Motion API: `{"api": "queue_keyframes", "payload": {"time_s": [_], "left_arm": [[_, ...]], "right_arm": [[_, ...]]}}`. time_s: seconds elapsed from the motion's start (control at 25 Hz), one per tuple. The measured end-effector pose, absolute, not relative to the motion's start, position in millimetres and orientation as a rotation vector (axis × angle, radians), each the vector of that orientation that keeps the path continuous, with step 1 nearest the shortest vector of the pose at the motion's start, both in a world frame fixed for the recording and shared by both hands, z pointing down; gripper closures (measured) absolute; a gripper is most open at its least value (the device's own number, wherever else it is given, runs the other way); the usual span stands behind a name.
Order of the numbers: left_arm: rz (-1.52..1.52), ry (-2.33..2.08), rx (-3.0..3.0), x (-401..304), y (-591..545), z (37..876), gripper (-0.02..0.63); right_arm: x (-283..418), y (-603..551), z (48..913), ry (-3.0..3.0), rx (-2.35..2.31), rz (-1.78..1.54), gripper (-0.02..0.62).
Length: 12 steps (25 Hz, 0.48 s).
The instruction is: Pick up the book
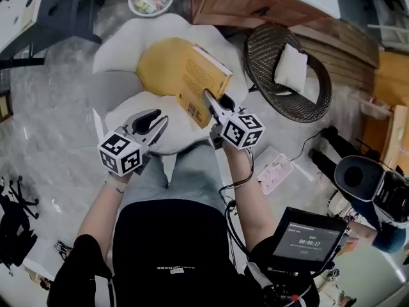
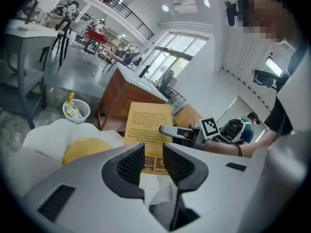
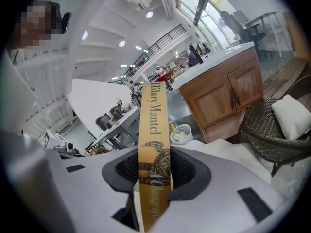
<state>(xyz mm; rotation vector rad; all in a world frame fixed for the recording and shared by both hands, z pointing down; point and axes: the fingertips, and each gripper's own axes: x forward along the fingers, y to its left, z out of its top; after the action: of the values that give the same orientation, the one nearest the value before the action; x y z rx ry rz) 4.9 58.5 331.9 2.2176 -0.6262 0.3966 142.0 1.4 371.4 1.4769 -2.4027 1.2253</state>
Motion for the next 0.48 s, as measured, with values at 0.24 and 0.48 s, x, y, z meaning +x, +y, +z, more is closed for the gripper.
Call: {"api": "queue_keyframes", "payload": {"time_s": [0.24,0.48], "left_arm": [[0.388,-0.623,2.250,8,57,298,0.499],[0.382,-0.618,2.295,17,61,268,0.499]], "right_arm": [[138,11,331,-2.429,1.493,1.214,0.434],[134,21,302,-2.458,1.492,1.209,0.434]]}}
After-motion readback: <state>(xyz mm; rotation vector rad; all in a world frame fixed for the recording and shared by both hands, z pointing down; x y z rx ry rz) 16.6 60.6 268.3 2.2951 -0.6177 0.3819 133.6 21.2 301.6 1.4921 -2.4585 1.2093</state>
